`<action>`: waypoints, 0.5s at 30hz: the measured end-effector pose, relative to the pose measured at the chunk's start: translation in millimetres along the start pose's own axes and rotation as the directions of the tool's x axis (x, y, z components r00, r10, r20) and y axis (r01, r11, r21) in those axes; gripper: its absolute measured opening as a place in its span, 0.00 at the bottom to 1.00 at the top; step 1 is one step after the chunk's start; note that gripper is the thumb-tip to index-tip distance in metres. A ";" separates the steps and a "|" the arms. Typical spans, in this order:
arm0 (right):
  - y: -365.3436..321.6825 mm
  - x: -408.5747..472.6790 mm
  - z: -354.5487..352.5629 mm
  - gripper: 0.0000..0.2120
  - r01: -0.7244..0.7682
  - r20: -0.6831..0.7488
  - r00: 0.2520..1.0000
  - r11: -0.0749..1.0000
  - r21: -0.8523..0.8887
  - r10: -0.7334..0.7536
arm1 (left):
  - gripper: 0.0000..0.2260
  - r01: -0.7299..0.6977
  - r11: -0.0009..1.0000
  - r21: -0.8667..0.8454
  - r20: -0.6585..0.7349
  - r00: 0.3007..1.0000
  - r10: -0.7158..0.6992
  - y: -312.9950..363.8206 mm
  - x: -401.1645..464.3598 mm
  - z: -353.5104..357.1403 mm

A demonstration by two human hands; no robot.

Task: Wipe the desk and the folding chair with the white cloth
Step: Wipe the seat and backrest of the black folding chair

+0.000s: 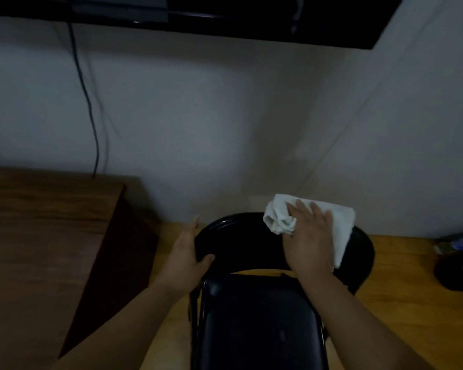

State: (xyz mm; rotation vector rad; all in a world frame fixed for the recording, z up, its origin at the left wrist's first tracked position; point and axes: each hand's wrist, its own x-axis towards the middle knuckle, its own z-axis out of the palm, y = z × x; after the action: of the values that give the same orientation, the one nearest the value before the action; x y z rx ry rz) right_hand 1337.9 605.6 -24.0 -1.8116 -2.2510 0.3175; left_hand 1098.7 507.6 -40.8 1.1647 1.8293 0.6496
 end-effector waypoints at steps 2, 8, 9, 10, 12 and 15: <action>-38.9 -3.0 12.9 0.29 0.087 0.016 0.996 0.996 -0.005 -0.087 | 0.41 0.040 0.999 -0.020 -0.020 0.999 -0.041 -9.9 -8.1 -3.4; -134.8 -12.7 55.9 0.25 0.479 0.263 0.859 0.871 -0.112 -0.439 | 0.37 -0.021 0.994 -0.111 -0.082 0.997 0.012 -28.7 -35.6 -16.7; -140.6 -18.4 62.0 0.24 0.535 0.318 0.817 0.838 -0.106 -0.481 | 0.36 -0.051 0.992 -0.119 -0.097 0.994 0.039 -30.5 -38.3 -19.0; -142.3 -22.4 66.9 0.22 0.577 0.355 0.782 0.811 -0.098 -0.513 | 0.35 -0.063 0.992 -0.107 -0.111 0.993 0.051 -31.9 -40.1 -21.0; -135.3 -22.2 67.3 0.21 0.607 0.364 0.753 0.792 -0.062 -0.548 | 0.36 -0.025 0.997 -0.071 -0.090 0.996 0.018 -32.9 -44.2 -24.2; -110.3 -8.3 47.2 0.23 0.545 0.298 0.802 0.838 -0.009 -0.518 | 0.40 0.065 0.997 -0.038 -0.008 0.998 -0.065 -30.5 -47.4 -26.7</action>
State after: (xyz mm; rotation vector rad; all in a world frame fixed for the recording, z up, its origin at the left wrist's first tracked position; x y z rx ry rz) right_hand 1222.5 573.2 -34.8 -1.1331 -2.9005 0.3847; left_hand 1071.3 452.0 -33.0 1.0742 1.8472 0.6507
